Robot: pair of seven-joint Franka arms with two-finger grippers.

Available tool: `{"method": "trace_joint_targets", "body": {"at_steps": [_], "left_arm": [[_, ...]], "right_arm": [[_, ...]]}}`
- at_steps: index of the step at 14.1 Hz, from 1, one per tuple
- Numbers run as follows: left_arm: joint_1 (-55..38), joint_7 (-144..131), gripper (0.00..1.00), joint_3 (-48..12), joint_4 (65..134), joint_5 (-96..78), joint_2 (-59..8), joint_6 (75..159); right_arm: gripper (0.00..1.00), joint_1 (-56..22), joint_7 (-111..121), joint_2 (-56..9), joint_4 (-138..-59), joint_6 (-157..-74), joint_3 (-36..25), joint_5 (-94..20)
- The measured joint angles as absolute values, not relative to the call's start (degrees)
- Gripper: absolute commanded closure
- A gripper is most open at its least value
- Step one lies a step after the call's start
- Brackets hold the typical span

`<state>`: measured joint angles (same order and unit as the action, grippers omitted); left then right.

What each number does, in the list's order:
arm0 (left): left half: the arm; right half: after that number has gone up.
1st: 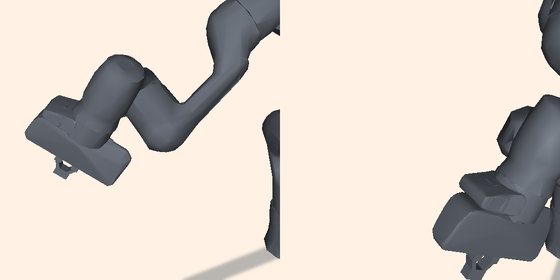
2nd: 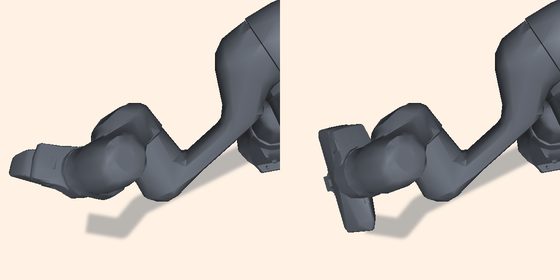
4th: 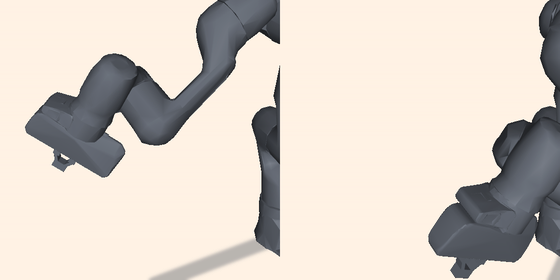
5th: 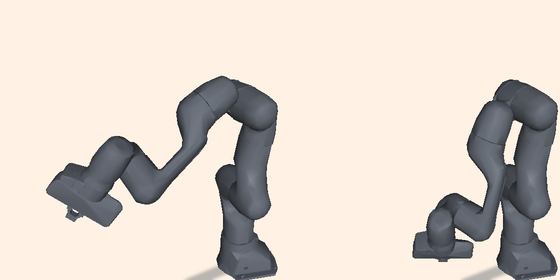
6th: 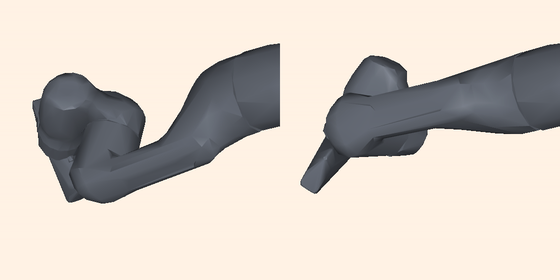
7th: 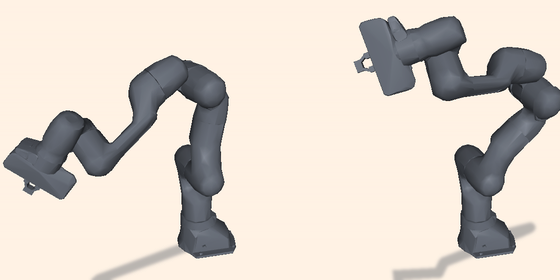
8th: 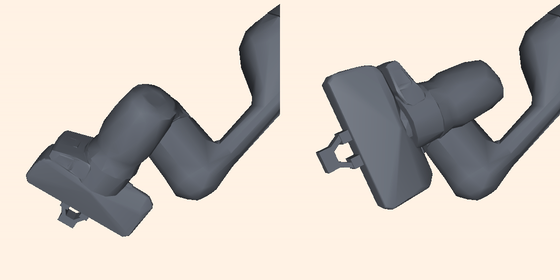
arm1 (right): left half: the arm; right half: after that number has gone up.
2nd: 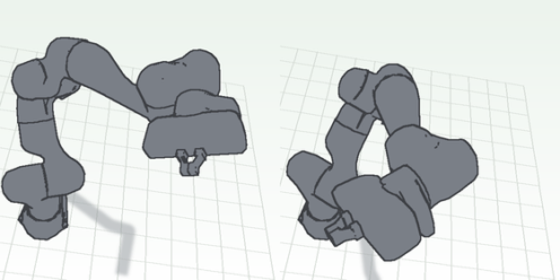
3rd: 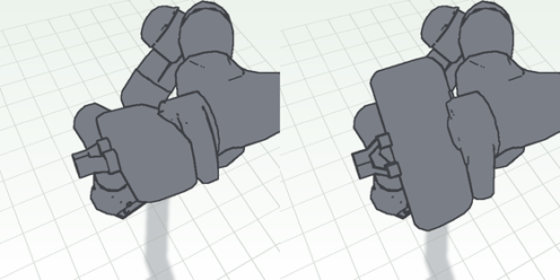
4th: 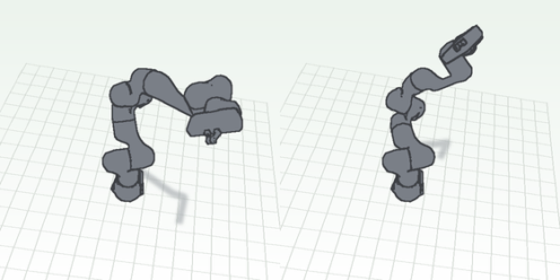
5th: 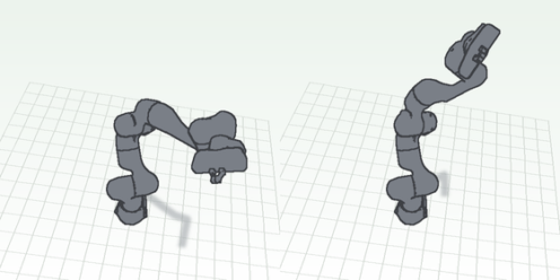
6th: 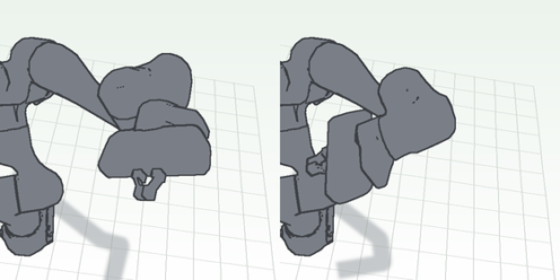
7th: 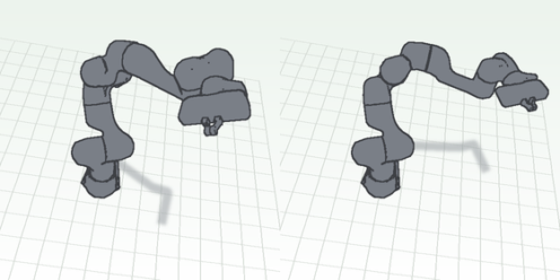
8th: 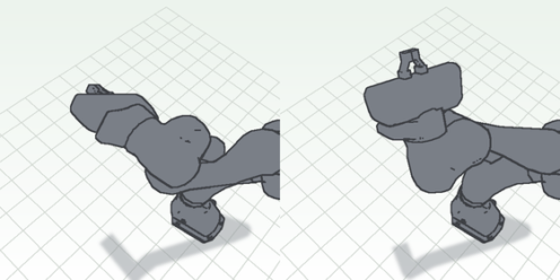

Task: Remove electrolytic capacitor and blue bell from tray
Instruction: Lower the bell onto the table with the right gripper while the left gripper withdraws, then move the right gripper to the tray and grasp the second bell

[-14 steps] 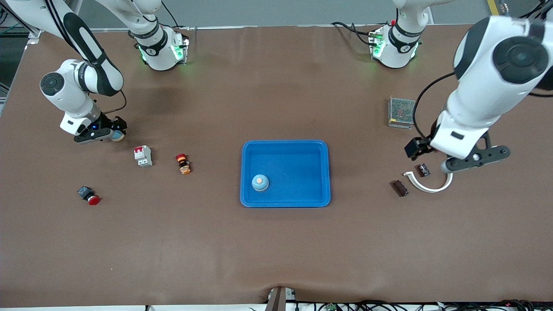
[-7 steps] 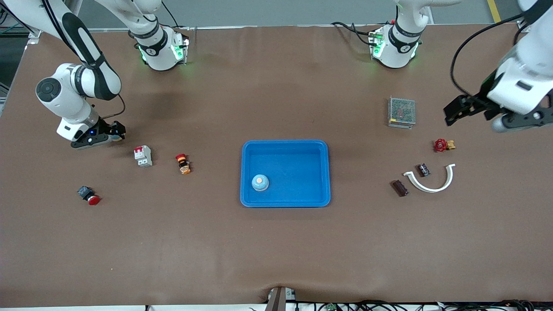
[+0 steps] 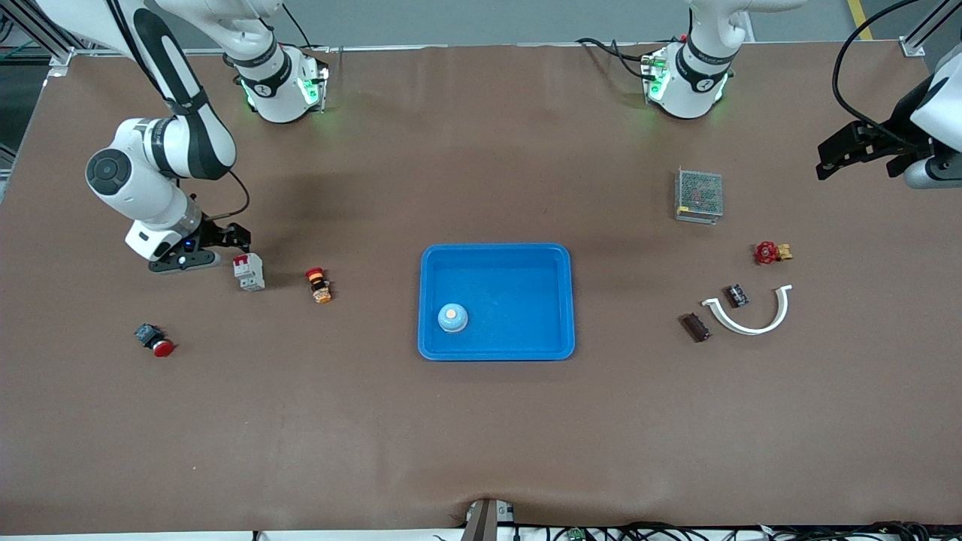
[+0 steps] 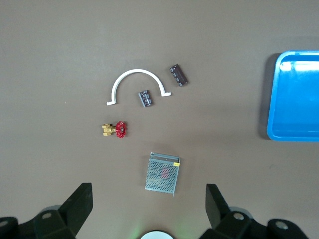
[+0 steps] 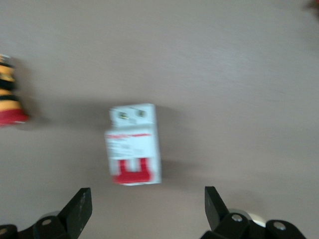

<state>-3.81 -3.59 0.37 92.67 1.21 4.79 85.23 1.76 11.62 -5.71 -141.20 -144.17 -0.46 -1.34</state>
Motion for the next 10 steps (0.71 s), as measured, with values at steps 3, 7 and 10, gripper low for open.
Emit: {"method": "trace_joint_targets", "body": {"at_steps": [3,7,10], "left_arm": [[-4.0,-3.4,0.0,0.4,95.7,1.2,7.2,85.2],[-4.5,-3.4,0.0,-0.7,98.7,1.2,9.4,85.5],[-3.4,-3.4,0.0,-3.1,99.5,1.2,9.5,86.6]], "right_arm": [[0.0,-3.4,3.9,-3.8,-136.7,-136.6,-0.4,-3.0],[0.0,-13.6,-12.1,-3.1,-133.2,-134.1,-0.3,-3.2],[0.0,-21.4,-23.8,-3.6,-130.4,-134.1,-0.2,-3.2]]}}
